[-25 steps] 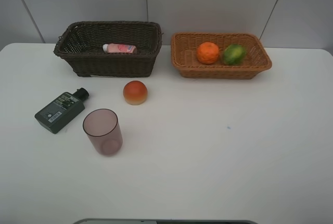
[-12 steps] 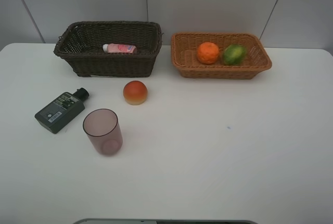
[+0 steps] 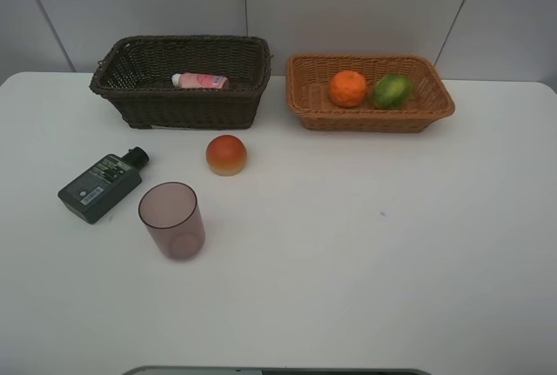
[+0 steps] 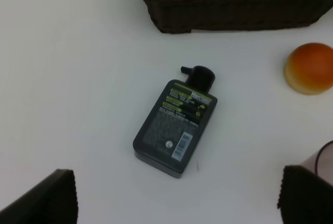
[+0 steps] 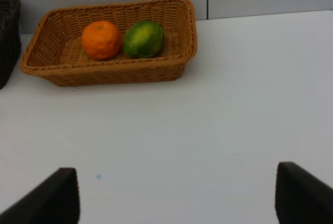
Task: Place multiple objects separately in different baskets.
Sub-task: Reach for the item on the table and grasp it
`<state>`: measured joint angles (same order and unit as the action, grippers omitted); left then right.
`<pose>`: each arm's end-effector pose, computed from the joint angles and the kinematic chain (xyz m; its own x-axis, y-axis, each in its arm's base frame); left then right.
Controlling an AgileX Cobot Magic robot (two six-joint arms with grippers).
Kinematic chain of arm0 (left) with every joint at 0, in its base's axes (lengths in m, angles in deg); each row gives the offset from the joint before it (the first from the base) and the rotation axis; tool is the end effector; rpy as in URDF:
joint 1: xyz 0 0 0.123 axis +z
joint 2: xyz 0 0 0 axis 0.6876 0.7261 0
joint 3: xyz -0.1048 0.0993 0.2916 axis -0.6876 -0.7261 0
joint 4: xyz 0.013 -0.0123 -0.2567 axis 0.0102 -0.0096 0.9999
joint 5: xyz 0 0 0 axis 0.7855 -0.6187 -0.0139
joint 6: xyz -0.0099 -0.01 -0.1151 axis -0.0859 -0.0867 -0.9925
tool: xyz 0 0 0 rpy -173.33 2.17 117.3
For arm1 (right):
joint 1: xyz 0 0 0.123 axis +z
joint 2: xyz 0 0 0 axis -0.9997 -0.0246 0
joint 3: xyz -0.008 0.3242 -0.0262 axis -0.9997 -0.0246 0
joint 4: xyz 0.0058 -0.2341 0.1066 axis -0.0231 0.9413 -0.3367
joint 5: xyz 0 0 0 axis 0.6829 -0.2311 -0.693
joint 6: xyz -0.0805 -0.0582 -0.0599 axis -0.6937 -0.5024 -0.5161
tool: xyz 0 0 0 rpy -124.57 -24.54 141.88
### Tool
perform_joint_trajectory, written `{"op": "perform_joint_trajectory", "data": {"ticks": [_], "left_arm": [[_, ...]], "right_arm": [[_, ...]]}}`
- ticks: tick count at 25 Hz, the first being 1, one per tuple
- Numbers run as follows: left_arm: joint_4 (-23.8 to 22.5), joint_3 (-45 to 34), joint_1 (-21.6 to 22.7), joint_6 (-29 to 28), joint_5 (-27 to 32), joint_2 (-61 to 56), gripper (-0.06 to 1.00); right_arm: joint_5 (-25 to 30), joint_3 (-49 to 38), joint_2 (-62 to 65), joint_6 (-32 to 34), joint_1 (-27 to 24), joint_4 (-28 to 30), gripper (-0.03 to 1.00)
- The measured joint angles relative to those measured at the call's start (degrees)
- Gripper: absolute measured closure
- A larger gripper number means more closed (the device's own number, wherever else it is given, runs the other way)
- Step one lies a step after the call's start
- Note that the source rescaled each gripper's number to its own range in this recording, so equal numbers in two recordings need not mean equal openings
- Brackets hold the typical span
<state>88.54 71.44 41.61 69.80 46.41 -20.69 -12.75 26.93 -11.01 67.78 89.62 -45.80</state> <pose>0.1088 -0.0082 0.3008 -0.6132 0.0465 -0.7885 0.0813 0.9967 -0.0044 -0.0224 -0.0032 0.2765 -0.4253 0.0273 -0.9046 0.0187 0.9996 0.0214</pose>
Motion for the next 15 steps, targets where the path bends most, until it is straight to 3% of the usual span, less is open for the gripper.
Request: {"op": "perform_joint_trajectory", "data": {"ticks": [4, 15], "left_arm": [[-0.06, 4.23, -1.24, 0.75, -1.12, 10.23, -0.04], [-1.24, 15.27, -10.68, 1.13, -1.06, 34.54, -0.04]], "right_arm": [[0.0, 0.0, 0.0, 0.0, 0.0, 0.0, 0.22], [0.0, 0.0, 0.0, 0.0, 0.0, 0.0, 0.22]]}}
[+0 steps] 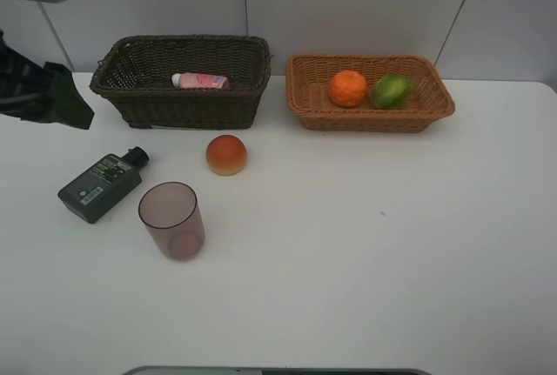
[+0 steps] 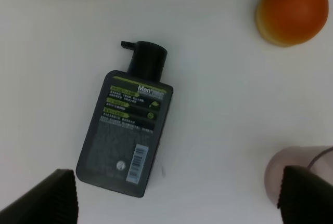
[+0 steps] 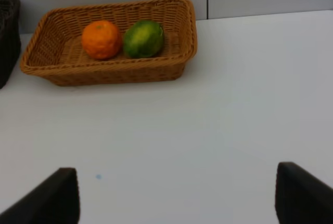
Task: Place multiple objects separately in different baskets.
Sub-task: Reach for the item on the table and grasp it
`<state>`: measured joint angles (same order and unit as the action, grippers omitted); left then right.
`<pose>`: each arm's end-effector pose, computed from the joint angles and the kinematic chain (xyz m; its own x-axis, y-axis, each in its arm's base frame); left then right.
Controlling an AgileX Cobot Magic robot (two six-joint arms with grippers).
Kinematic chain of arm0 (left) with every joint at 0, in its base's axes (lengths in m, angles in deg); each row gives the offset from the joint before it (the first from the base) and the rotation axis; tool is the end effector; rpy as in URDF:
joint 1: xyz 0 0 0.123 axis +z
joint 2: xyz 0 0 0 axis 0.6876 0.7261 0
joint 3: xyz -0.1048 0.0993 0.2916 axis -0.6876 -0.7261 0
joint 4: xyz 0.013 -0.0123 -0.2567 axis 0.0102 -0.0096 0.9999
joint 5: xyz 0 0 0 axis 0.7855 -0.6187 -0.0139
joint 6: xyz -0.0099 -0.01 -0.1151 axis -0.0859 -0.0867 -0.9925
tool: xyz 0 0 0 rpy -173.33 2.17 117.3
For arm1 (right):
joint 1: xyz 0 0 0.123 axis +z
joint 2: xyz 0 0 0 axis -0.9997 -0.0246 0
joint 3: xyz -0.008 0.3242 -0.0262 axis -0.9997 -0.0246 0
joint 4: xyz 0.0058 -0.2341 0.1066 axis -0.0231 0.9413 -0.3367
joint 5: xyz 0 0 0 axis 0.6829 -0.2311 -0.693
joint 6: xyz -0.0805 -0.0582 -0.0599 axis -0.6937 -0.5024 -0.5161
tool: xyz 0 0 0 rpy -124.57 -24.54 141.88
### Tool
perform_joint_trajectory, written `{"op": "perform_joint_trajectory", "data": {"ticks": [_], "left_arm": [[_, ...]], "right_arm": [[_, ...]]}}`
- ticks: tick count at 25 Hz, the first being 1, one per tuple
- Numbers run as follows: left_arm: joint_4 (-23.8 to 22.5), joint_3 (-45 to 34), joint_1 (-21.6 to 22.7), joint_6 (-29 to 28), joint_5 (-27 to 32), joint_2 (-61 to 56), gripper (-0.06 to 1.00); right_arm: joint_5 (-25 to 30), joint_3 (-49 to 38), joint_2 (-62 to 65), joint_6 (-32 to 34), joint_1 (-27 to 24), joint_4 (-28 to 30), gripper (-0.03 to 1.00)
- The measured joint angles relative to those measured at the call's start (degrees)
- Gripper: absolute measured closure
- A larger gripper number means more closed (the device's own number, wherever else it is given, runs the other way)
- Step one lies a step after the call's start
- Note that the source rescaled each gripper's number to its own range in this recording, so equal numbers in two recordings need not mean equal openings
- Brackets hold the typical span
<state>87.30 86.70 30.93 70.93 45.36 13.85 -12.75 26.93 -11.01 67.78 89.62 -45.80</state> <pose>0.2380 -0.0560 0.2857 -0.7956 0.2409 -0.5559 0.2819 0.9594 0.0123 -0.0224 -0.0032 0.2765 -0.4253 0.0273 -0.9046 0.0187 0.9996 0.0214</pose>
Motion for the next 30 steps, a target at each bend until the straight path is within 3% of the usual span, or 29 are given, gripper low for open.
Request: {"op": "perform_joint_trajectory", "data": {"ticks": [8, 17, 23, 30], "left_arm": [[-2.51, 3.46, -1.58, 0.04, -0.22, 11.0, -0.04], [-11.76, 3.46, -1.27, 4.63, -2.2, 19.91, -0.04], [-12.6, 3.67, -0.46, 9.29, -6.02, 26.18, -0.04], [-12.3, 6.56, -0.21, 10.07, -7.59, 30.7, -0.04]], "right_arm": [[0.0, 0.0, 0.0, 0.0, 0.0, 0.0, 0.22], [0.0, 0.0, 0.0, 0.0, 0.0, 0.0, 0.22], [0.0, 0.0, 0.0, 0.0, 0.0, 0.0, 0.22], [0.0, 0.0, 0.0, 0.0, 0.0, 0.0, 0.22]]}}
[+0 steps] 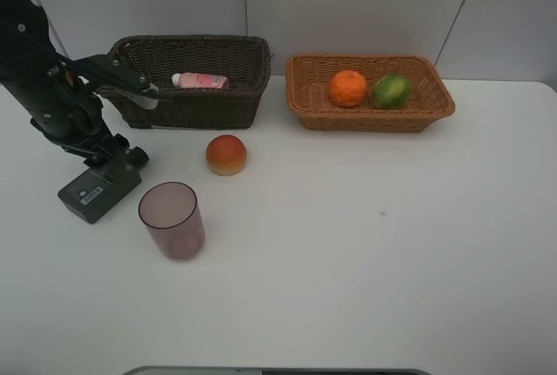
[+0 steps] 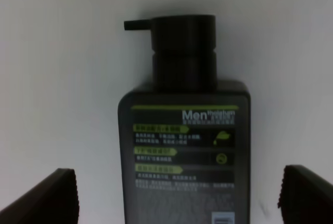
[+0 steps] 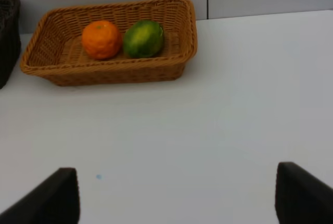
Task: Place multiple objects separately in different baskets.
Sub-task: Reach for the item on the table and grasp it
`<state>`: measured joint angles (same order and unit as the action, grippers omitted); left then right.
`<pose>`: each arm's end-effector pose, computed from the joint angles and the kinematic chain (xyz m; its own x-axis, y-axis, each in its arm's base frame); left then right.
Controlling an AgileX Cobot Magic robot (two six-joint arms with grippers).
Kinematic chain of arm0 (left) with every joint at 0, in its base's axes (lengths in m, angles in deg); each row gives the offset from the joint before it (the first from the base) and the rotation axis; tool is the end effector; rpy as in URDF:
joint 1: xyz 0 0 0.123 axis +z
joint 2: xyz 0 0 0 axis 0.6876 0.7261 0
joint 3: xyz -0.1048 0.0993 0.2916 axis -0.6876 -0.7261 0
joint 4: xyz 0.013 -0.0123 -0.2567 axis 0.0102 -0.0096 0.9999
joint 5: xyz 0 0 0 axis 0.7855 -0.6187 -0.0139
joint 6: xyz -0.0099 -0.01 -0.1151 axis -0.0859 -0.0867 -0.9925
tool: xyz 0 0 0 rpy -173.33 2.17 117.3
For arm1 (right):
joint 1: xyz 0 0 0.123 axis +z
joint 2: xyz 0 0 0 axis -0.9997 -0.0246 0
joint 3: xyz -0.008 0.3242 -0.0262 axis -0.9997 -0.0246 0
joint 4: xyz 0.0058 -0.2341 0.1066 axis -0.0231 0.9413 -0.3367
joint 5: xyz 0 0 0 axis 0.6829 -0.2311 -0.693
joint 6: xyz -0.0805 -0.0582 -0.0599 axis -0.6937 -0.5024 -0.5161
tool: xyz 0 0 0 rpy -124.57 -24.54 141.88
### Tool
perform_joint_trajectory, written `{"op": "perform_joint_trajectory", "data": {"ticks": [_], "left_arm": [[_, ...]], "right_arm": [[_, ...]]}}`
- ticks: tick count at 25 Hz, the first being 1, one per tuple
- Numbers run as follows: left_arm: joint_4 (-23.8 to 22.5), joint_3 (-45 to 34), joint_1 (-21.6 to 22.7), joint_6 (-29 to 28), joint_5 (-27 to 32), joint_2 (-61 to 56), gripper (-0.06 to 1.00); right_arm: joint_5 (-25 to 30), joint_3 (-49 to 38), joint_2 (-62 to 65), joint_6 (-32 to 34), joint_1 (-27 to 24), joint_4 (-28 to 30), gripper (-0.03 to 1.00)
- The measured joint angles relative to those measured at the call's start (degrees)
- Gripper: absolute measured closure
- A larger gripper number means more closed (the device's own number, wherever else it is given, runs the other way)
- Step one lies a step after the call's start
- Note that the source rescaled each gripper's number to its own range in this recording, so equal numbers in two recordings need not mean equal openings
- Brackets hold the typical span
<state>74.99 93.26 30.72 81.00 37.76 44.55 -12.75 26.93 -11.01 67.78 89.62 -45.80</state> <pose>0.3350 -0.0652 0.1660 -0.7699 0.5907 -0.2414 0.5566 0.8067 0.1987 -0.0224 -0.0032 0.2765 -0.4253 0.0273 -0.9046 0.0187 0.9996 0.0214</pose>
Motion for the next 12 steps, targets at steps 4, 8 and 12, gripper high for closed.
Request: {"op": "perform_joint_trajectory", "data": {"ticks": [4, 8, 12], "left_arm": [[1.32, 0.25, 1.41, 0.05, -0.19, 1.46, -0.04], [1.9, 0.25, 1.67, 0.05, -0.3, 2.59, -0.04], [2.68, 0.25, 1.67, 0.11, -0.43, 3.69, -0.04]], "right_arm": [[0.0, 0.0, 0.0, 0.0, 0.0, 0.0, 0.22], [0.0, 0.0, 0.0, 0.0, 0.0, 0.0, 0.22], [0.0, 0.0, 0.0, 0.0, 0.0, 0.0, 0.22]]}}
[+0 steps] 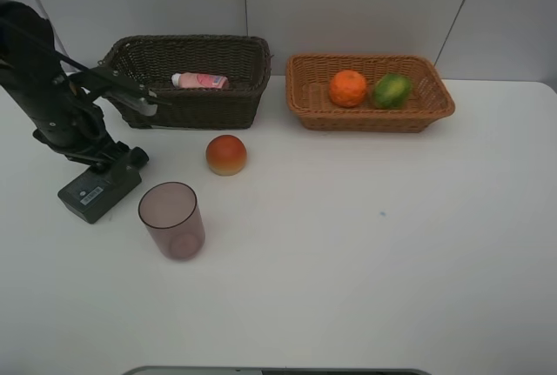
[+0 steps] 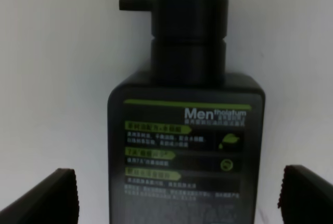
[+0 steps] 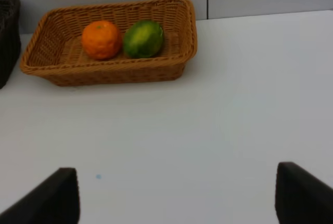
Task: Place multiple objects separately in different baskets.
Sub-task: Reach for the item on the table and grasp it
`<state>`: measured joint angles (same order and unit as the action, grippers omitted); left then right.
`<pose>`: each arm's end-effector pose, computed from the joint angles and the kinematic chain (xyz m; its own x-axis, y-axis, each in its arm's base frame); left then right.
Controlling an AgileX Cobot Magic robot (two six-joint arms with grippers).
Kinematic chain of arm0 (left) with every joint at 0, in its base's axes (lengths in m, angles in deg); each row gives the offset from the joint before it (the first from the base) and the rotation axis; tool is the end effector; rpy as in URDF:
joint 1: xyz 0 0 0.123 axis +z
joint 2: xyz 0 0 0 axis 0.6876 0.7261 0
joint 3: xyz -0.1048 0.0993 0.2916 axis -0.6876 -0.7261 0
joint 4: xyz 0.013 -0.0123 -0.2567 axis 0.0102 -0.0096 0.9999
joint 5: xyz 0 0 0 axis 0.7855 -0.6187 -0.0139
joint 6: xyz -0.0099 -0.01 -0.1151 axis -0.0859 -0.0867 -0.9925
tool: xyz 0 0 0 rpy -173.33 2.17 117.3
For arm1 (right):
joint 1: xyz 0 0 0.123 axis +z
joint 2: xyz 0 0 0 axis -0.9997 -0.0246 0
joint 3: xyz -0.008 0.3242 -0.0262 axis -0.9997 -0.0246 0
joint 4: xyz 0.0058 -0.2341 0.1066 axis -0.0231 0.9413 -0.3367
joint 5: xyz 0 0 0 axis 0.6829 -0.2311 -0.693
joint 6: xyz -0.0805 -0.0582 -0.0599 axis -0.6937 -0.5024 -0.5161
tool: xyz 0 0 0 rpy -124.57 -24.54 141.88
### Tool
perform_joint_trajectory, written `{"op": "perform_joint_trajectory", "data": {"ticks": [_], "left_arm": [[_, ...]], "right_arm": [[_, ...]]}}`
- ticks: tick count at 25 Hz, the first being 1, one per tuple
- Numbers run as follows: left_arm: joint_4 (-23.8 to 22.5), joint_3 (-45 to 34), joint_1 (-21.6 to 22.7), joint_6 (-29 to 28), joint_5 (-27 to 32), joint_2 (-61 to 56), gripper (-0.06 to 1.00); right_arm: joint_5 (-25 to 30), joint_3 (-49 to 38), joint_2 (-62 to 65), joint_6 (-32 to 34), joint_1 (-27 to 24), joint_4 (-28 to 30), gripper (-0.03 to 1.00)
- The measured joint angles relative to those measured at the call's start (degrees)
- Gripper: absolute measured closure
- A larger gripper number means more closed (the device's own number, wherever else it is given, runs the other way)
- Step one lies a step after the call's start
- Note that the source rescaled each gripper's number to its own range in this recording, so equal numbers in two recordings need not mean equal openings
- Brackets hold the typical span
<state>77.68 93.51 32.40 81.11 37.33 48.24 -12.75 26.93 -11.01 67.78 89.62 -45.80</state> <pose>0.3400 -0.0589 0.1448 -0.8166 0.5386 -0.2076 0.5179 0.8424 0.1486 -0.0224 -0.0032 0.2765 -0.4253 0.0273 -0.9046 0.0187 0.9996 0.0214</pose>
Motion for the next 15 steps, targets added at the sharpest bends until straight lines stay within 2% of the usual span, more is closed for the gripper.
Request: {"op": "perform_joint_trajectory", "data": {"ticks": [15], "left_arm": [[0.99, 0.04, 0.41, 0.1, -3.44, 5.23, -0.04]], "right_arm": [[0.0, 0.0, 0.0, 0.0, 0.0, 0.0, 0.22]]}}
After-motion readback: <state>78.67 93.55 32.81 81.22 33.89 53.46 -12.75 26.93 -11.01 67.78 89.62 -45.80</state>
